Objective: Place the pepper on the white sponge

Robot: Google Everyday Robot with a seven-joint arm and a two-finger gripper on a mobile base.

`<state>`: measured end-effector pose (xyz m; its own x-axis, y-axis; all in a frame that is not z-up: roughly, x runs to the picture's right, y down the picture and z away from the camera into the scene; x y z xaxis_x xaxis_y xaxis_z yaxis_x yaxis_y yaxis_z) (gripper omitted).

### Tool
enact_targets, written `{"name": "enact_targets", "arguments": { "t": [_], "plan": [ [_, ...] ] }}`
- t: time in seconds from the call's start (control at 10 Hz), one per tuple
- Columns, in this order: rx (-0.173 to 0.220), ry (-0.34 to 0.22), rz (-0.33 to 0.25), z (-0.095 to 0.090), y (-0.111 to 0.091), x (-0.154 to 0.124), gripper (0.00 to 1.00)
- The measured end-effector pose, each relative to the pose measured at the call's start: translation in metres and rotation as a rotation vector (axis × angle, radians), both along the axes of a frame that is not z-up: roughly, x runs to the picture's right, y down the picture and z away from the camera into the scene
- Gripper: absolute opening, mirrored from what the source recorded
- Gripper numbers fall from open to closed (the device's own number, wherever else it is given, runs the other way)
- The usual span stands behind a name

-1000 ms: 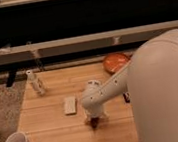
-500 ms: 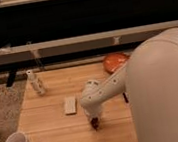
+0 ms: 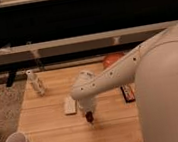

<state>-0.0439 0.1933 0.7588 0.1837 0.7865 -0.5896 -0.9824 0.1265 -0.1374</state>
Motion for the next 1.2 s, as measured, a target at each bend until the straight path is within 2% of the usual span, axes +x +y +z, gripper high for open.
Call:
{"name": "enact_targets", "arguments": {
  "t": [0.2,0.4,1.2],
  "plan": [
    [0.023,-0.034,-0.036,-0.009,-0.018,-0.026,0.00],
    [0.034,-0.039,-0.052,-0.010,-0.020,-0.026,0.00],
    [0.036,-0.040,-0.050,-0.009,-0.020,-0.025,0.00]
  ]
}}
